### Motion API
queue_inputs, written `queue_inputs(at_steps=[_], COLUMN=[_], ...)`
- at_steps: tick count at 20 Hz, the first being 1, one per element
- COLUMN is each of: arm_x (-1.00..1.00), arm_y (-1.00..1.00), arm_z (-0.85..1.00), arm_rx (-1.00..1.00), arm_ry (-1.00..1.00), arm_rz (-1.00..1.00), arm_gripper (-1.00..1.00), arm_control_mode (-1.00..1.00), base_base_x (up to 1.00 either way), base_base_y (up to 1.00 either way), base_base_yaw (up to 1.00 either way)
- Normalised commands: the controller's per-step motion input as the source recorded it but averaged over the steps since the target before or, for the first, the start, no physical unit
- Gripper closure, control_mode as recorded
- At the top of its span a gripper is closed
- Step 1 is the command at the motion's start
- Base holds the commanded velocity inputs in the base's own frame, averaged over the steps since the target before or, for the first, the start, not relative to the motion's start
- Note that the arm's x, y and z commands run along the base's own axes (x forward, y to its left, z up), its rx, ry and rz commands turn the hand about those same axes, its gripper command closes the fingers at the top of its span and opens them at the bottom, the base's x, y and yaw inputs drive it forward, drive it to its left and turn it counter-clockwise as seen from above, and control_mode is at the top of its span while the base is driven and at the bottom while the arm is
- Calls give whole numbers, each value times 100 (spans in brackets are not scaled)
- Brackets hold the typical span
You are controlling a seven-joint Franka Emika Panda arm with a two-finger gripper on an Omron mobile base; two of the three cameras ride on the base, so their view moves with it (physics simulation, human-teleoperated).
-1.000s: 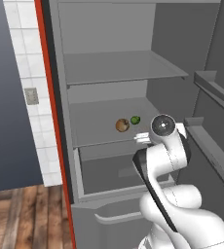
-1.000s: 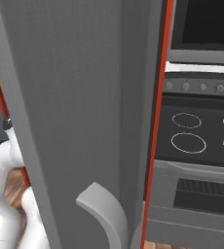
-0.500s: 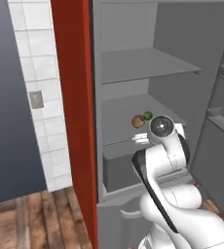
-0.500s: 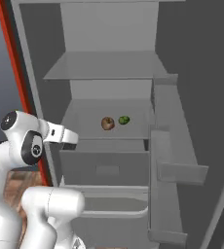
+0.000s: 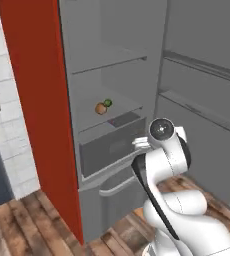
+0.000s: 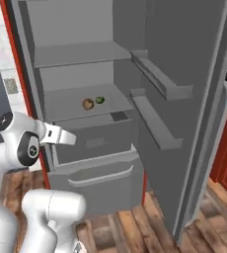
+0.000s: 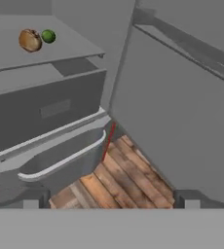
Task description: Move the avocado and bread from the top shelf to the second highest shelf to make space. Then, place the pitcher from the counter on the cleared top shelf.
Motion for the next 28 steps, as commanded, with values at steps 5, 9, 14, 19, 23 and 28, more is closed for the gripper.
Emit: queue_inputs(at_steps=[5, 9, 14, 19, 23, 28], arm_x=[0, 0, 0, 0, 0, 0], arm_y=[0, 0, 0, 0, 0, 0], arm_z=[0, 0, 0, 0, 0, 0], arm_rx=[0, 0, 0, 0, 0, 0], arm_ry=[0, 0, 0, 0, 0, 0], arm_rz=[0, 0, 0, 0, 0, 0], arm_gripper=[-100, -100, -100, -100, -100, -100], arm_control_mode=[100, 100, 100, 100, 100, 100], base_base_x=[-95, -86, -54, -33, 2, 37], base_base_y=[35, 41, 34, 26, 1, -36], base_base_yaw=[-75, -80, -88, -92, -73, -23])
